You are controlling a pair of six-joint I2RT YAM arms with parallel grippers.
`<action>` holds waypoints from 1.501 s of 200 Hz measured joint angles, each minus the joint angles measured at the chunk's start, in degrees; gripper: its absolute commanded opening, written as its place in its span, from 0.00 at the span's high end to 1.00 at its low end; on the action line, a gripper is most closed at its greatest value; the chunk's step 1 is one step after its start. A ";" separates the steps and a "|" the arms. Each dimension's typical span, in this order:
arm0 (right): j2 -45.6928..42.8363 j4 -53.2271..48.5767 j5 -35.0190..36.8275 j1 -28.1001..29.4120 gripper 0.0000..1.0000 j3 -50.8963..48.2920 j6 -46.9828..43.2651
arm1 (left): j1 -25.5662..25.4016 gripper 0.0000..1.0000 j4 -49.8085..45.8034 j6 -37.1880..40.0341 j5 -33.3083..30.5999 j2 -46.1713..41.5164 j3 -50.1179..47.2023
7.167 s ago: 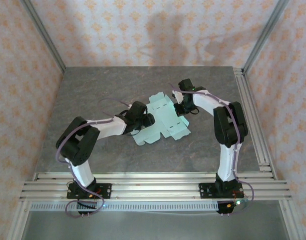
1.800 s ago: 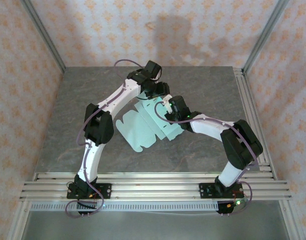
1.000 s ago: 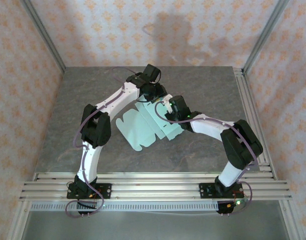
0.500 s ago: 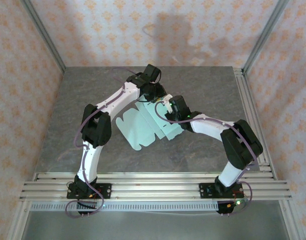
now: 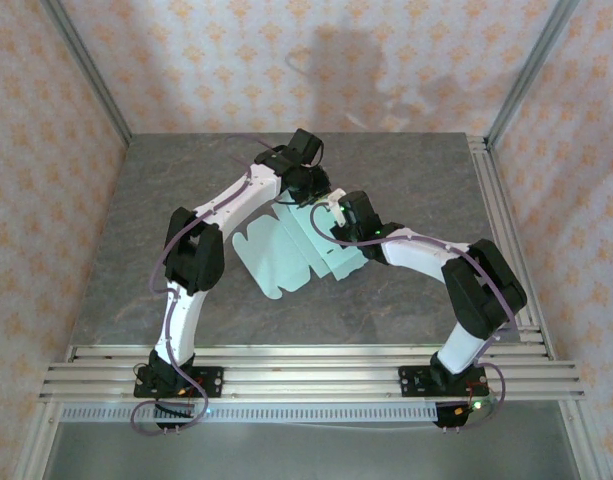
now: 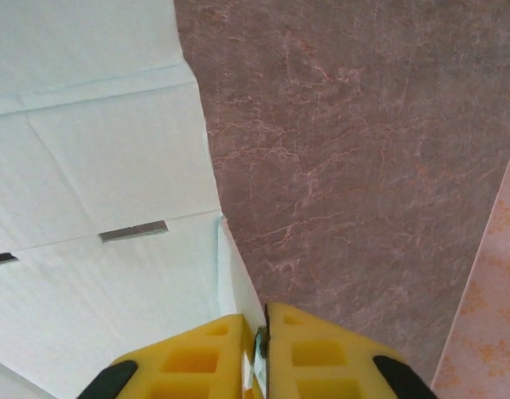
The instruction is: Fold the paper box
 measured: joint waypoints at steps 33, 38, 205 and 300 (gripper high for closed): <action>0.00 0.02 -0.04 0.00 1.00 0.00 0.00 | 0.00 0.77 0.02 0.13 0.09 0.00 0.00; 0.00 0.02 -0.04 0.00 1.00 0.00 -0.02 | 0.00 0.81 0.02 0.11 0.15 0.00 0.00; 0.00 0.20 0.15 0.00 1.00 0.00 -0.02 | 0.00 0.54 0.07 0.83 0.20 0.00 0.00; 0.00 0.70 -0.48 -0.50 1.00 0.00 0.00 | 4.79 0.30 3.13 8.26 -3.39 -15.69 -14.99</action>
